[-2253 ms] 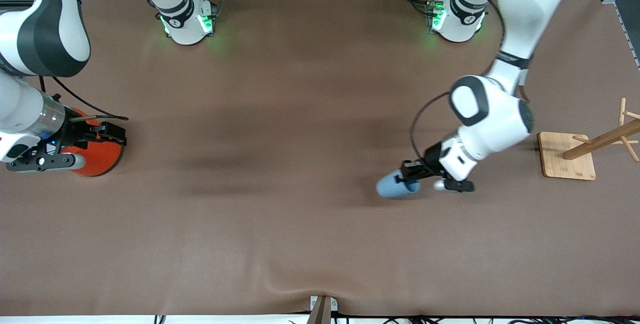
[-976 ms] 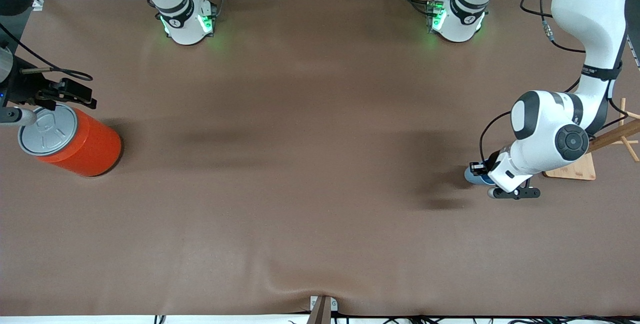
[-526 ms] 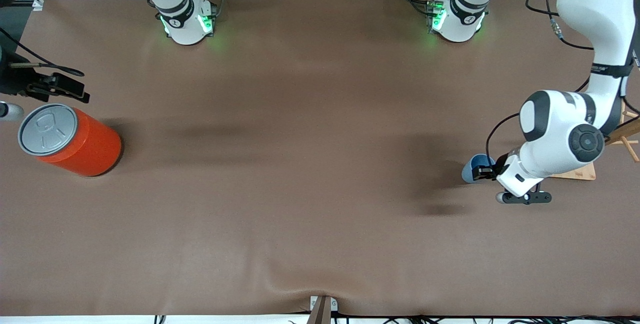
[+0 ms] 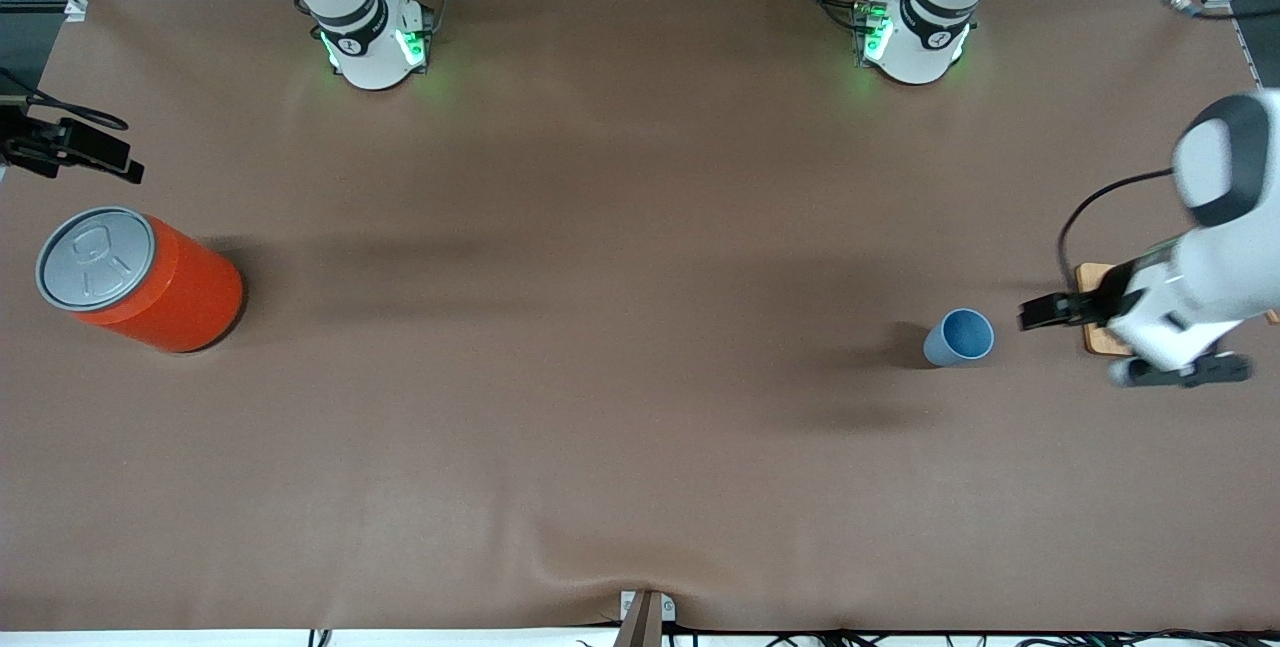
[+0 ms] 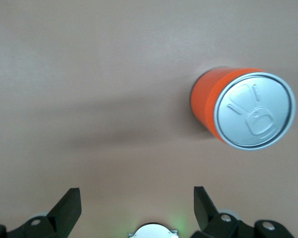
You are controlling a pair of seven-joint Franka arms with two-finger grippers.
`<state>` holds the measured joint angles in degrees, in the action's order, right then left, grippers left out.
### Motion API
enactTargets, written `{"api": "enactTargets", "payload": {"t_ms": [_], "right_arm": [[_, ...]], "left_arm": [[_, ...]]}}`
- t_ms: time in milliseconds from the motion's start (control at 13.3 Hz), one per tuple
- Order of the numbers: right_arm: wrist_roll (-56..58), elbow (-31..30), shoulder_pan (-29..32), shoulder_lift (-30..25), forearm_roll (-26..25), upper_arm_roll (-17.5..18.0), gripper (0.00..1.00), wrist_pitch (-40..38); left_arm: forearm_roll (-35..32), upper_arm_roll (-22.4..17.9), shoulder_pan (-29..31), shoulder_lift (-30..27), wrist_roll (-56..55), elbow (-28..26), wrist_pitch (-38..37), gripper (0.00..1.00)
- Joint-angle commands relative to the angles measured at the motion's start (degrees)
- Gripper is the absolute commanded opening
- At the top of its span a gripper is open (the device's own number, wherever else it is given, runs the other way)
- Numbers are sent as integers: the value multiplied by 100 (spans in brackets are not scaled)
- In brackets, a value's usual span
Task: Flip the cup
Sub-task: 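Set the cup upright on the table and open the left gripper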
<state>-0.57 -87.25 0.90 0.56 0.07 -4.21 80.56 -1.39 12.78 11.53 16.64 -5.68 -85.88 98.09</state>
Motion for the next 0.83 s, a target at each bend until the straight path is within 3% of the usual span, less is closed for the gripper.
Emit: {"api": "enactTargets", "payload": {"t_ms": [0, 601, 751], "right_arm": [[-31, 94, 42, -30, -148, -9, 100, -32], [4, 15, -55, -39, -68, -10, 100, 91], [4, 6, -64, -39, -68, -10, 100, 100]], "left_arm": [[-125, 49, 270, -441, -39, 116, -439, 100], [-107, 111, 253, -1127, -856, 54, -721, 100], [-98, 67, 70, -1363, -1118, -173, -712, 100]]}}
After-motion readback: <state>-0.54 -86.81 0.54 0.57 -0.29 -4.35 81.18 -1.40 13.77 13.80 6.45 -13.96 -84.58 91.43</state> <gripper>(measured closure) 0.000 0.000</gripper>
